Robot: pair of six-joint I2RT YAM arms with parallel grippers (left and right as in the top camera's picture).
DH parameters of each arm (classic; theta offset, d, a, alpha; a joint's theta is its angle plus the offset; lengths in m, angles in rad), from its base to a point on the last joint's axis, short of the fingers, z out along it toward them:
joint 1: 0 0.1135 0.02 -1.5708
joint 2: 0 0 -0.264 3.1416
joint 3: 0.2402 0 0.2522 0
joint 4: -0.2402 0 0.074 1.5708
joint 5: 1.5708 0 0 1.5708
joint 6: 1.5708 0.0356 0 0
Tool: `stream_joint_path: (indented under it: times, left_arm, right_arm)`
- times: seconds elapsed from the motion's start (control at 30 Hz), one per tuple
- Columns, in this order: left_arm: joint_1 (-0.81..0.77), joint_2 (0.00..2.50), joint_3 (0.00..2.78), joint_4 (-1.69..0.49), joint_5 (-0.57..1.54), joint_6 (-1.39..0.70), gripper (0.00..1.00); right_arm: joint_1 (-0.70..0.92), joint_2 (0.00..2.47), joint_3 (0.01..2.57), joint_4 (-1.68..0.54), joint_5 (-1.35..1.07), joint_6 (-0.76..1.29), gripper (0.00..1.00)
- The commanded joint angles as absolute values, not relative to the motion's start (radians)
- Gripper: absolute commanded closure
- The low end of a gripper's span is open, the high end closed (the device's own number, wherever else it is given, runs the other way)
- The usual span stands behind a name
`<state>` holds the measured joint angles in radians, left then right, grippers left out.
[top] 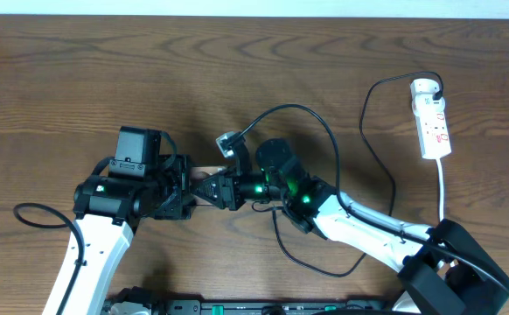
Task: Plug charger to phone and switch on socket
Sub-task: 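Close the right gripper on the phone's edge beside the left gripper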
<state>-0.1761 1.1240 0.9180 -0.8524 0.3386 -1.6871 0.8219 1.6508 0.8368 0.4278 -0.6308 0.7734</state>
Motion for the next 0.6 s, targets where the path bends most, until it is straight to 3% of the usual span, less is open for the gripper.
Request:
stream_joint_path:
  times: [0.0,0.57]
  left_arm:
    - [-0.191,1.124,0.949,-0.847,0.350,-1.696,0.92]
    - [-0.194,1.124,0.949,-0.847,0.347,-1.696,0.93]
  right_arm:
    - [0.828,1.655,0.850,0.431,-0.619,0.762,0.64]
    - [0.828,1.655,0.850,0.430,-0.620,0.770,0.76]
